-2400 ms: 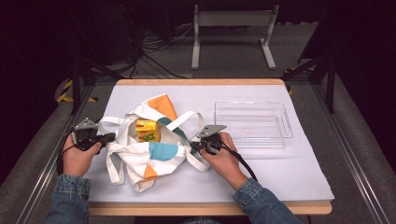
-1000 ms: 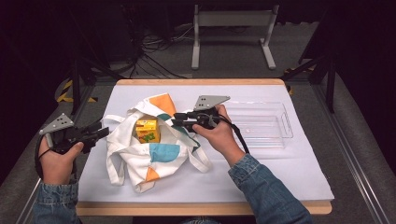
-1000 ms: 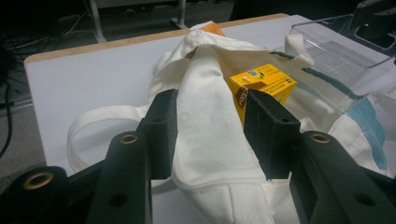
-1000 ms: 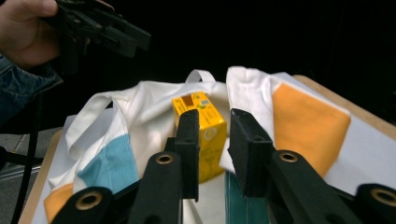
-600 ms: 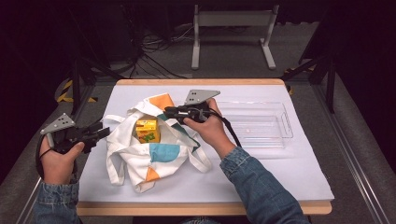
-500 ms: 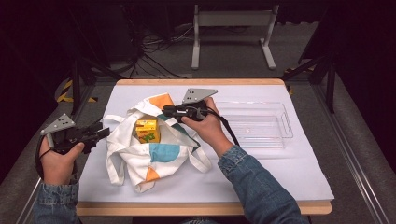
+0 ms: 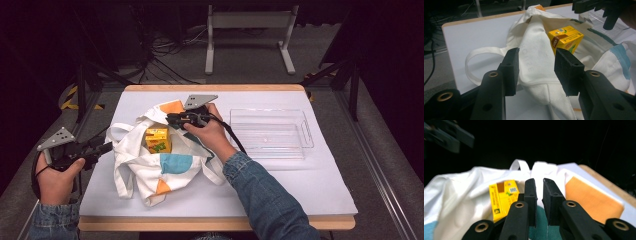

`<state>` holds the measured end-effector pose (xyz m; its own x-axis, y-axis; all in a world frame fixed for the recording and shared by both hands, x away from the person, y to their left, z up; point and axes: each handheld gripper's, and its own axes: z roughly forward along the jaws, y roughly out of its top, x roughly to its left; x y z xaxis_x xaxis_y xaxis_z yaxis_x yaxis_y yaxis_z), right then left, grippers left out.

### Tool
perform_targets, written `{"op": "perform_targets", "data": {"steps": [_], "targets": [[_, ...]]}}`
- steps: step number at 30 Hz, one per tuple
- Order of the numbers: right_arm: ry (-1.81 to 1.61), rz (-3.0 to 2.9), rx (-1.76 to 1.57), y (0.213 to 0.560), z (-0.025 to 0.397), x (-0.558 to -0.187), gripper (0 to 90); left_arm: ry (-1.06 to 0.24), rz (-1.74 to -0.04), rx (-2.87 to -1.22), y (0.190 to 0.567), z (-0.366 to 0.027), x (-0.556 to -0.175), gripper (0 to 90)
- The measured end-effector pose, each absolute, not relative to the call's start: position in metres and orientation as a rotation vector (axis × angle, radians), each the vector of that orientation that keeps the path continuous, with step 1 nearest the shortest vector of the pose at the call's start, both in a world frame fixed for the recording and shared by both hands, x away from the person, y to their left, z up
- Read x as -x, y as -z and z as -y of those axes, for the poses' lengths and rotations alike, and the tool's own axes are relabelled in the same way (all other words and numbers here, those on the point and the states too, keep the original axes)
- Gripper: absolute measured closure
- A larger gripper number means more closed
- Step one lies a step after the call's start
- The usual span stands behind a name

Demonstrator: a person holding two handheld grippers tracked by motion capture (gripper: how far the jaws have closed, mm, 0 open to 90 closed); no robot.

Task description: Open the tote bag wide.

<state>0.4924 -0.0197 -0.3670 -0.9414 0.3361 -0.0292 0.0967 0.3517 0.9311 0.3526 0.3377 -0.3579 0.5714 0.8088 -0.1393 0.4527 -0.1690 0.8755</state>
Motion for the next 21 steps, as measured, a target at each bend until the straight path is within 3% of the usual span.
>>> {"op": "perform_targets", "data": {"steps": [21], "targets": [[-1.345, -2.599, -0.527, 0.426, 0.005, -0.506, 84.1, -0.439, -1.029, -1.801, 0.358, -0.338, -0.354, 55.7]]}}
